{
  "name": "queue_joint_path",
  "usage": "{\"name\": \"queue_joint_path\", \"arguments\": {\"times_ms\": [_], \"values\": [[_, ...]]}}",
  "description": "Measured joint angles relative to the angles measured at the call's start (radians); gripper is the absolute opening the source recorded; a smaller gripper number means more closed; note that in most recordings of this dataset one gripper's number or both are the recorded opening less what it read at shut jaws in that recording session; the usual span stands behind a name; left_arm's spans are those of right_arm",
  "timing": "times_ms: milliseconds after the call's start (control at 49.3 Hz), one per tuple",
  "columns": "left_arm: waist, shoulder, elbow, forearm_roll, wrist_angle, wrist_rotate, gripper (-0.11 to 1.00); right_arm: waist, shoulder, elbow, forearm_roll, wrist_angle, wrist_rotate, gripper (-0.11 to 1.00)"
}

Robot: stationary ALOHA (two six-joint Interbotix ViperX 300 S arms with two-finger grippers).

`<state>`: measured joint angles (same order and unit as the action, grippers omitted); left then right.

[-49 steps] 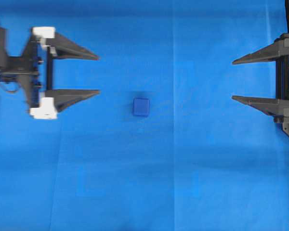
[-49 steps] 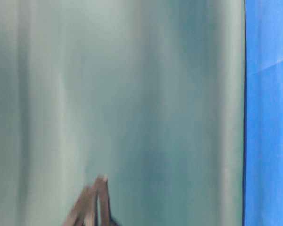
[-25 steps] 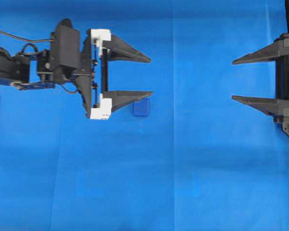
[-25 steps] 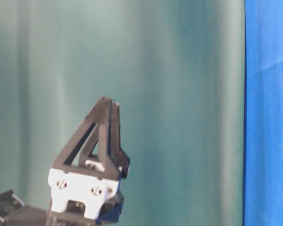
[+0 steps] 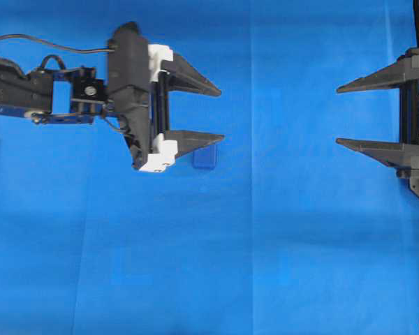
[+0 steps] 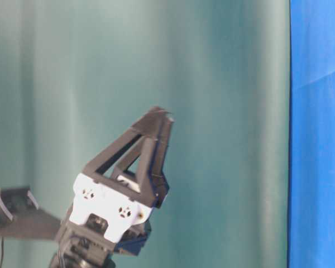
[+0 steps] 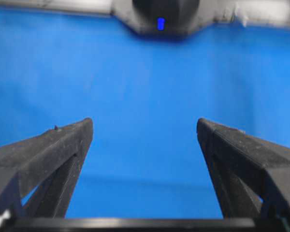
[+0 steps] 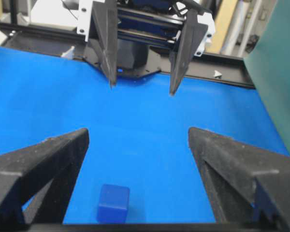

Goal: Handover the blue block to the right arm after grasping it with the left arm, then place it in the designated position.
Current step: 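Move the open left gripper right and down over the blue cube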

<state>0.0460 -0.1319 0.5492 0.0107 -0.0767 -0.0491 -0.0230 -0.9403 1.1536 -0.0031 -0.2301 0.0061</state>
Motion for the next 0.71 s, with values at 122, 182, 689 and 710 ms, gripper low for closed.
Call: {"name": "queue_joint_path", "arguments": {"times_ms": [122,182,689,710], "values": [[-0.002,0.017,-0.063,-0.002,0.175,0.005,0.91,-0.002,-0.002,0.0,-0.002,0.0,0.0,0.96],[-0.003,0.025,-0.097,-0.002,0.265,0.006,0.91,-0.002,-0.002,0.0,0.0,0.0,0.0,0.96],[-0.032,0.117,-0.331,0.0,0.77,0.029,0.91,-0.002,0.0,0.0,-0.002,0.005,0.0,0.96],[-0.032,0.118,-0.334,0.0,0.775,0.029,0.91,-0.002,0.0,0.0,0.0,0.005,0.0,0.96]]}}
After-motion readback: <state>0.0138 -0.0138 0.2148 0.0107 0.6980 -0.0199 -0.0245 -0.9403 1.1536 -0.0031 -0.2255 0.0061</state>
